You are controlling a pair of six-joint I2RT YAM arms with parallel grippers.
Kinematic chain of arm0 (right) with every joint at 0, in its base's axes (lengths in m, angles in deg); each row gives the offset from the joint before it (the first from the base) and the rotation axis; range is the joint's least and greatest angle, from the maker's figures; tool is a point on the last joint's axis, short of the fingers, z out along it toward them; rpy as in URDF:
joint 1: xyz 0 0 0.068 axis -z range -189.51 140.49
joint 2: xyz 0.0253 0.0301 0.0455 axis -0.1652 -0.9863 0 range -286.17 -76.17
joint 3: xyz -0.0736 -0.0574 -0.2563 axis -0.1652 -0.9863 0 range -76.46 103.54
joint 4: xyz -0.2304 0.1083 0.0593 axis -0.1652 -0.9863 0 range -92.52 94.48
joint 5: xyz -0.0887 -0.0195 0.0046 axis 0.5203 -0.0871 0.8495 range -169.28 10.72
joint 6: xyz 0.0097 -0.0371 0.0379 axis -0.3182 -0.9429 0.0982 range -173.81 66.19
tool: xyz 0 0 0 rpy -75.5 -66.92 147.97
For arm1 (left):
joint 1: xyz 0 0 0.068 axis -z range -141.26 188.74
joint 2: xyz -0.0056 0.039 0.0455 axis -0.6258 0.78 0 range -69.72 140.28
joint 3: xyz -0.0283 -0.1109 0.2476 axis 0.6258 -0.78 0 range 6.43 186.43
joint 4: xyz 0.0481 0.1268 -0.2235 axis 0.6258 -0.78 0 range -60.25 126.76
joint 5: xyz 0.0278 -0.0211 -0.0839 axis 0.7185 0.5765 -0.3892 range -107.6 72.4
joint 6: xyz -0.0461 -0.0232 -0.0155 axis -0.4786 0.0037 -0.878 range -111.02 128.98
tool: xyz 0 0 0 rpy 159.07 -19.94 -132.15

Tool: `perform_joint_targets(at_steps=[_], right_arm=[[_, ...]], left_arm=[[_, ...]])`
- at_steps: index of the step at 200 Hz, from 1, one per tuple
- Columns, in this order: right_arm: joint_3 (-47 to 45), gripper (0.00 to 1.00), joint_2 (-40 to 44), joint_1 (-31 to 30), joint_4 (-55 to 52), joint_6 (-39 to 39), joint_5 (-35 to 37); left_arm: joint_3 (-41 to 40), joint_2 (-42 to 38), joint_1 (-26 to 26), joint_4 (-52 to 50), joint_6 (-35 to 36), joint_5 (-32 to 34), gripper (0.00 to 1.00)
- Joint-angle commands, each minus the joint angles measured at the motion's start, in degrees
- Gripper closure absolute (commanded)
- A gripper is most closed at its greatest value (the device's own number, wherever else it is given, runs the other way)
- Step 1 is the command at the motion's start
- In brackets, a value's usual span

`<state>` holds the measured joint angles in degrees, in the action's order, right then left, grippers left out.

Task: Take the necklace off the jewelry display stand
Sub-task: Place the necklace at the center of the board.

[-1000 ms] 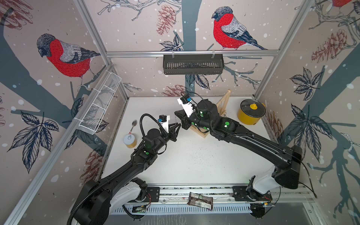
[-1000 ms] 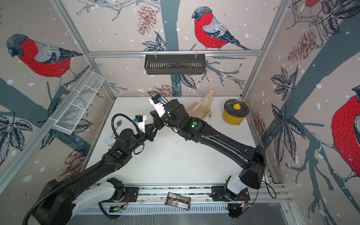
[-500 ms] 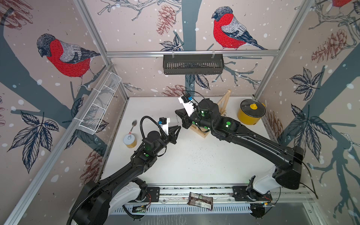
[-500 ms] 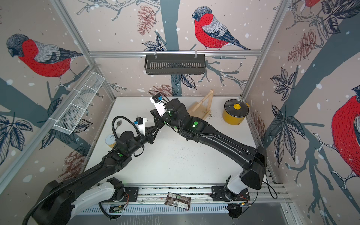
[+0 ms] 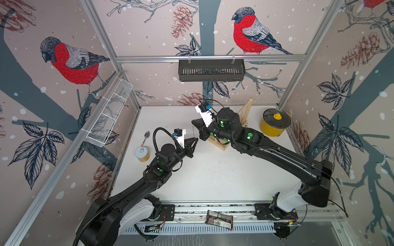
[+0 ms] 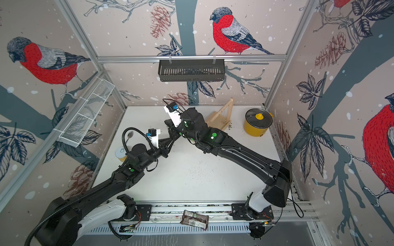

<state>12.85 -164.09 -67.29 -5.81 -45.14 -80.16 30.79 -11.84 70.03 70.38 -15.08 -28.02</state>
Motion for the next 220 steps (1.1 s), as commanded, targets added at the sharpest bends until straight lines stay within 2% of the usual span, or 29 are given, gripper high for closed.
perform_joint_targets(at_steps=[1, 220], right_arm=[[0.7, 0.96, 0.6, -0.4, 1.1, -0.6, 0.3], [1.1, 0.96, 0.1, -0.4, 1.6, -0.6, 1.3]], left_arm=[[-0.2, -0.1, 0.0, 2.9, -0.2, -0.3, 0.78], [-3.1, -1.6, 0.6, 3.0, -1.2, -0.1, 0.78]])
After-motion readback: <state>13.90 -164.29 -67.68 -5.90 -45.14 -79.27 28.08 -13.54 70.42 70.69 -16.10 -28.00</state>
